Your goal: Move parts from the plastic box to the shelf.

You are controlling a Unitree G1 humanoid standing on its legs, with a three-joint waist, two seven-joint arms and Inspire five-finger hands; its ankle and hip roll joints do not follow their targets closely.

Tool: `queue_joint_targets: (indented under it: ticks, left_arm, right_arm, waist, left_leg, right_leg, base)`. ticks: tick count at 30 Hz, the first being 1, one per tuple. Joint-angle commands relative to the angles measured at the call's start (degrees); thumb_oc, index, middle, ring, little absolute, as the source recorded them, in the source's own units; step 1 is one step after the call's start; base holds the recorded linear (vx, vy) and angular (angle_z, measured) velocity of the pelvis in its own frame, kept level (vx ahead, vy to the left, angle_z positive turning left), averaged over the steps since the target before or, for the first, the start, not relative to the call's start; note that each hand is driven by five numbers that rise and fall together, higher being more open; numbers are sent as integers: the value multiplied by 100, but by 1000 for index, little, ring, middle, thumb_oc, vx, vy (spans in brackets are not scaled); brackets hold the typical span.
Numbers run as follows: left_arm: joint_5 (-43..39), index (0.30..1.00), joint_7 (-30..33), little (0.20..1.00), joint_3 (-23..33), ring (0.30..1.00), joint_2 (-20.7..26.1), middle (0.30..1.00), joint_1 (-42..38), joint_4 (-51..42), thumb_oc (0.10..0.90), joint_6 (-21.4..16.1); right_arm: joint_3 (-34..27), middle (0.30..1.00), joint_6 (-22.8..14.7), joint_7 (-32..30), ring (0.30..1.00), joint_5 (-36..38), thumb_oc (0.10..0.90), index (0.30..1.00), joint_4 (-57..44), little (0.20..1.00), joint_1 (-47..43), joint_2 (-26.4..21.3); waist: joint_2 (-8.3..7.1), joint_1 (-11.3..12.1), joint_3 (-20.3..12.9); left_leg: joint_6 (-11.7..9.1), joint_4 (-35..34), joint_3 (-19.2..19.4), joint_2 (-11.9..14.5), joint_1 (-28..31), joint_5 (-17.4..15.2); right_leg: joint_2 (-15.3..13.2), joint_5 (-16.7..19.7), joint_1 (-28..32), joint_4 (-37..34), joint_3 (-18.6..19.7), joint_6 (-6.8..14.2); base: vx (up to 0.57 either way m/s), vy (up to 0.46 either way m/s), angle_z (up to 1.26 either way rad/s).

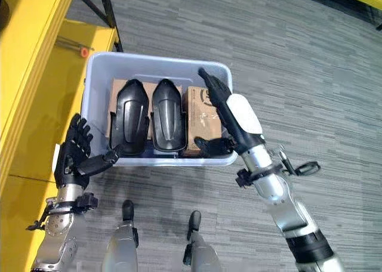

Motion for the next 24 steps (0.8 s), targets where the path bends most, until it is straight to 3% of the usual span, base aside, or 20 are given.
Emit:
queue_joint_targets:
  ticks: [1,8,24]
  left_arm:
    - [102,1000,341,1000,250,1000,266,1000,-438,-904,900,-814]
    - [15,1000,595,1000,184,1000,277,1000,-997,-1273,900,-973]
    - [-138,1000,779,1000,-65,1000,288,1000,-1503,-1534,900,-1110]
  right_arm:
    - [151,1000,-185,-539,1000,-257,900,1000,179,1000,-932,-35]
    - [803,1000,50,-738,1000,-310,900,1000,1043,1000,-2056,278]
    - [1047,1000,237,-1083,1000,312,900,1000,2392,1000,-3132,326]
  waist:
    - [-23,83,-255]
    - [41,273,-31]
    - [237,448,322]
  left_leg:
    - [-17,57,-160,208,-443,312]
    - [-16,65,-267,100,-705,343]
    - [35,309,-382,-24,-1189,267]
  right_leg:
    - [-432,-610,496,637,-168,236]
    - [-453,-573,387,600,-267,217]
    - [-462,-557,138,634,-356,196]
  base:
    - [-39,-29,8]
    - [-15,-5,12]
    - [-4,-3,5]
